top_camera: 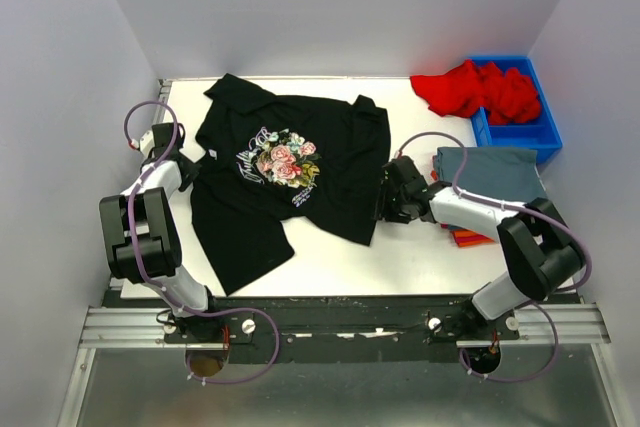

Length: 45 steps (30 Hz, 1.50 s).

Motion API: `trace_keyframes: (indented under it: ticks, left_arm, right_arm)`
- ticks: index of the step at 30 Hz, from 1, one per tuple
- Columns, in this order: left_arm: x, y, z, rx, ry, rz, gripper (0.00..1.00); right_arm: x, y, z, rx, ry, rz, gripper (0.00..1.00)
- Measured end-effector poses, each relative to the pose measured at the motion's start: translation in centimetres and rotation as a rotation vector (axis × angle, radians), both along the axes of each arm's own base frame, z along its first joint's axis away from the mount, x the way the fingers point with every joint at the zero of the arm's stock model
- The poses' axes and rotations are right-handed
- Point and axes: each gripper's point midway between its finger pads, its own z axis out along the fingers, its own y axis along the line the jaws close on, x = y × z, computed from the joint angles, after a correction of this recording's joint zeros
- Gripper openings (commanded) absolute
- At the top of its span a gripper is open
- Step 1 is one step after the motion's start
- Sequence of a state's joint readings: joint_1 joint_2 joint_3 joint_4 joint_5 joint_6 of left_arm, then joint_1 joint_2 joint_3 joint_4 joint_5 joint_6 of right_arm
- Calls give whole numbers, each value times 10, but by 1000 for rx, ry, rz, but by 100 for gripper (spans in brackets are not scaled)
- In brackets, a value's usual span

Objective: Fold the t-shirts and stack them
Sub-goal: Flatten out the tshirt

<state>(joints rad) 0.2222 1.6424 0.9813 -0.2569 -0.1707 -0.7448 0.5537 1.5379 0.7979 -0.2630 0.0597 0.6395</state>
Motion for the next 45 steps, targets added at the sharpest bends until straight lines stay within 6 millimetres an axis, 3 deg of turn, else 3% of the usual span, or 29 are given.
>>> trace_keyframes:
  ticks: [2, 4, 8, 13, 15, 22, 24, 26, 28, 36, 45]
  left_arm:
    - [1, 0, 0, -1, -4, -1, 0]
    - [0, -1, -2, -4, -5, -3, 0]
    - [-2, -2, -5, -6, 0, -4, 0]
    - [-2, -2, -5, -4, -2, -4, 0]
    - [-2, -1, -5, -4, -2, -3, 0]
    - [-2, -1, -5, -1, -1, -1, 0]
    - [-2, -1, -5, 0, -1, 0, 0]
    - [-2, 0, -5, 0, 0, 1, 0]
    - [-2, 0, -5, 0, 0, 1, 0]
    - [-3, 3, -3, 15, 7, 12, 0]
    - [2, 8, 7, 37, 0, 23, 0]
  right_arm:
    - [-5, 8, -4, 3, 12, 16, 49]
    - [-8, 16, -4, 14, 14, 29, 40]
    - [-9, 23, -7, 36, 25, 28, 4]
    - [1, 20, -8, 12, 39, -4, 1]
    - [11, 8, -4, -2, 37, -36, 1]
    - [61, -89, 33, 1, -62, -338, 1]
    - [66, -106, 43, 3, -92, -389, 10]
    - [68, -107, 50, 7, -105, -391, 33]
    - [72, -104, 54, 15, -113, -376, 50]
    - [61, -93, 51, 59, -114, -294, 52]
    - [38, -84, 13, 26, -8, -233, 50]
